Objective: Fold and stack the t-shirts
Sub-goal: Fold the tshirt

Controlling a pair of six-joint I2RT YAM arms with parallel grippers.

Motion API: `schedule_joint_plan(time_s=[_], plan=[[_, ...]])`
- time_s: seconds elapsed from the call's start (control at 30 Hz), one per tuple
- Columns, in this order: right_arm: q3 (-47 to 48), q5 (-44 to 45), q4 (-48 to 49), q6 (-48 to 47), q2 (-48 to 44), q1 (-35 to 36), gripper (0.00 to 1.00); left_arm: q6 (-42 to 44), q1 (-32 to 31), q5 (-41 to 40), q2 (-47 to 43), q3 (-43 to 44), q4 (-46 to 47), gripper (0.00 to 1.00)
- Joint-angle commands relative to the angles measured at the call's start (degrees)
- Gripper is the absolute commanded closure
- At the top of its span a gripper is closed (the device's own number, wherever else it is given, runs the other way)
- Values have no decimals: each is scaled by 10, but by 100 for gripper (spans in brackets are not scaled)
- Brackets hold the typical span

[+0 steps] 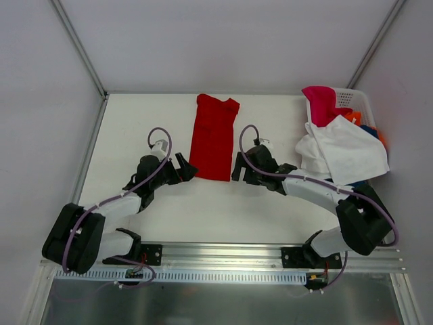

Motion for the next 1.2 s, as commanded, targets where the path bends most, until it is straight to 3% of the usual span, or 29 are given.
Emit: schedule_joint_plan(time_s=[0.0, 0.27, 0.57, 1.03, 1.17], plan=[[11, -63, 103, 30, 33, -5, 1, -34, 29, 102, 58, 19, 104, 1], [55, -113, 168, 49, 128, -17, 0, -41, 50, 106, 113, 25, 127, 1], [72, -176, 233, 73, 200, -47, 1, -109, 80, 133, 201, 31, 209, 1], [24, -146, 255, 115, 191, -52, 1, -162, 81, 130, 258, 17, 282, 4], [15, -91, 241, 135, 184, -27, 1, -172, 81, 139, 279, 16, 301, 4]])
